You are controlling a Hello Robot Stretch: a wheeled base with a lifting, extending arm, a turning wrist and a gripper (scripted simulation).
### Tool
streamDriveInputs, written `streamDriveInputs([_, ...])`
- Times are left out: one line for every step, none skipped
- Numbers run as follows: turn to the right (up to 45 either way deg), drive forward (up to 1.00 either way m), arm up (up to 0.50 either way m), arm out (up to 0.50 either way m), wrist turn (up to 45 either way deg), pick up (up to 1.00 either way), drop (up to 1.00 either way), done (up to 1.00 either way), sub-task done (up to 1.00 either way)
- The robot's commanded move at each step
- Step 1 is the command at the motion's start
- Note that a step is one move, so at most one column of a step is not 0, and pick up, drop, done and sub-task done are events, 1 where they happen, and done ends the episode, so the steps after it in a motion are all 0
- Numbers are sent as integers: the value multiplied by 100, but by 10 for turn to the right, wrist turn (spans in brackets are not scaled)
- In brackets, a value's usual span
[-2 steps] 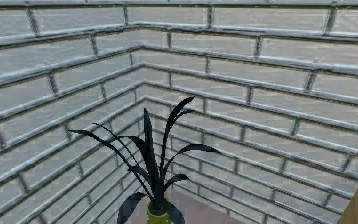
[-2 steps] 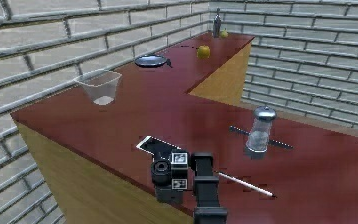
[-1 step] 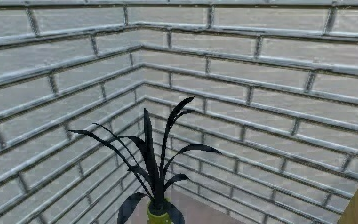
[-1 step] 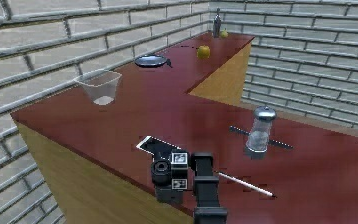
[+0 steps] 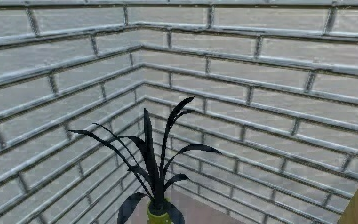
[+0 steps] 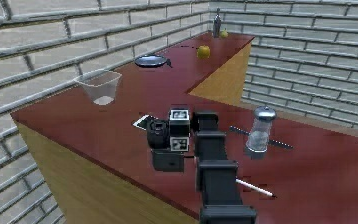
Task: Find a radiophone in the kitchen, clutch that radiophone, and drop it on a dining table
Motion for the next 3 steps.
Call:
streamDriveInputs([0, 0, 6, 0, 0, 0, 0, 0, 0])
streamDriveInputs([0, 0, 0, 0, -450, 0, 0, 0, 0])
streamDriveInputs([0, 0, 0, 0, -450, 0, 0, 0, 0])
